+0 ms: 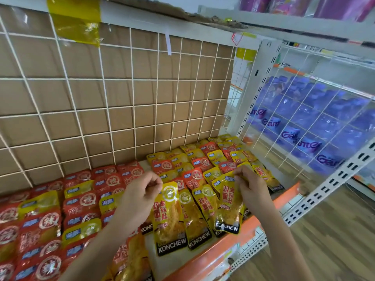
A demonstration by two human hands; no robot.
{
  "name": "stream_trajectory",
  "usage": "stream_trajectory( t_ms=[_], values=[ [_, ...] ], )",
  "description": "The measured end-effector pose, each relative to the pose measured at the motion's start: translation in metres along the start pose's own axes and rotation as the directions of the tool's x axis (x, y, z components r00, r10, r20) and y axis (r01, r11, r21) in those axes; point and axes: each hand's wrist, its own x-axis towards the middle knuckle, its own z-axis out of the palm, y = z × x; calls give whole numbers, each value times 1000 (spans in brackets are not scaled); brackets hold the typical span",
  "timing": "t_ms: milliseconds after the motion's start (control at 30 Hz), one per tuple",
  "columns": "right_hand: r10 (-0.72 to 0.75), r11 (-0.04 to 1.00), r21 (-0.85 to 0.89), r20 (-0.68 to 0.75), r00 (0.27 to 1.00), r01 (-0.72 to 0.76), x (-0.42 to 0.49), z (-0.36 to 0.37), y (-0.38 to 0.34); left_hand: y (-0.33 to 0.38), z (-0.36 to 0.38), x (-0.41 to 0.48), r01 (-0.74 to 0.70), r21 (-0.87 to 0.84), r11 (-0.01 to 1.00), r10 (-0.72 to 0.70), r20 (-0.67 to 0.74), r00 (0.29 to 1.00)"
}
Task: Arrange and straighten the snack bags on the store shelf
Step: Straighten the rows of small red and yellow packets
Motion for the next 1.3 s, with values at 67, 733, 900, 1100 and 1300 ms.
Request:
stream_trajectory(
  t_ms=[67,733,900,1100,1300],
  values=[
    [-20,1000,-3,25,999,20,10,1,4,3,12,4,17,-3,1000,-17,6,1000],
    [-276,948,26,562,779,317,57,51,37,9,86,16,365,243,899,-352,-94,931],
    [-355,909,23,566,744,416,57,54,40,10,90,13,345,314,884,-312,-152,938],
    [-377,901,40,561,737,431,57,55,41,9,91,15,331,335,882,-274,-206,939],
    [-386,894,42,577,720,446,56,51,42,5,84,13,306,341,889,-261,-171,950]
  ],
)
